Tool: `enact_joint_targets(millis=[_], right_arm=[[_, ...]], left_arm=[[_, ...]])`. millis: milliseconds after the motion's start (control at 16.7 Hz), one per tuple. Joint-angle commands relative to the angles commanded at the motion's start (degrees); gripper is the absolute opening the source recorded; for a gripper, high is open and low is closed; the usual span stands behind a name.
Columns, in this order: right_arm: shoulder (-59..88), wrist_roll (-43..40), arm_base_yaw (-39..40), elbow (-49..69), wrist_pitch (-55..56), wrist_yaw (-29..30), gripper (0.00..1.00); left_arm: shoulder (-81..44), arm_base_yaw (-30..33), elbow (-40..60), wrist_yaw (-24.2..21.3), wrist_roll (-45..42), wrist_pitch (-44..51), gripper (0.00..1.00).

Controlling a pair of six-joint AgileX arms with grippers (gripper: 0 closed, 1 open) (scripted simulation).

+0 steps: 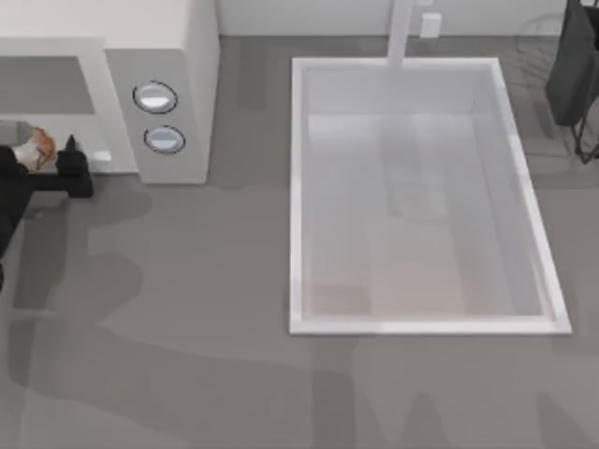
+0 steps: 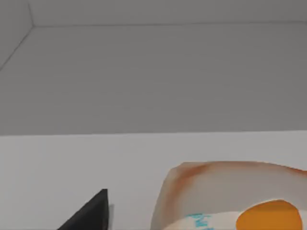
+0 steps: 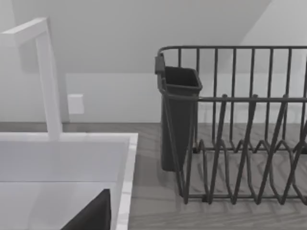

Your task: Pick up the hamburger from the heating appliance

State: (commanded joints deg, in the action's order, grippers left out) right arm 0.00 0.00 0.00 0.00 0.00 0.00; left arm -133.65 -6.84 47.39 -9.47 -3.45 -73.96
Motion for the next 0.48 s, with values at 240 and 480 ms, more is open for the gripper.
enact_joint_targets(millis=[240,480], right_arm=[[0.00,0.00,0.00,0.00,0.00,0.00,1.00],[0.00,0.00,0.00,0.00,0.00,0.00,1.00]], left_arm=[[-3.10,0.23,4.11,0.24,0.08,2.73,1.00],[-10.64,0.89,17.70,0.97,0.33,10.64,1.00]])
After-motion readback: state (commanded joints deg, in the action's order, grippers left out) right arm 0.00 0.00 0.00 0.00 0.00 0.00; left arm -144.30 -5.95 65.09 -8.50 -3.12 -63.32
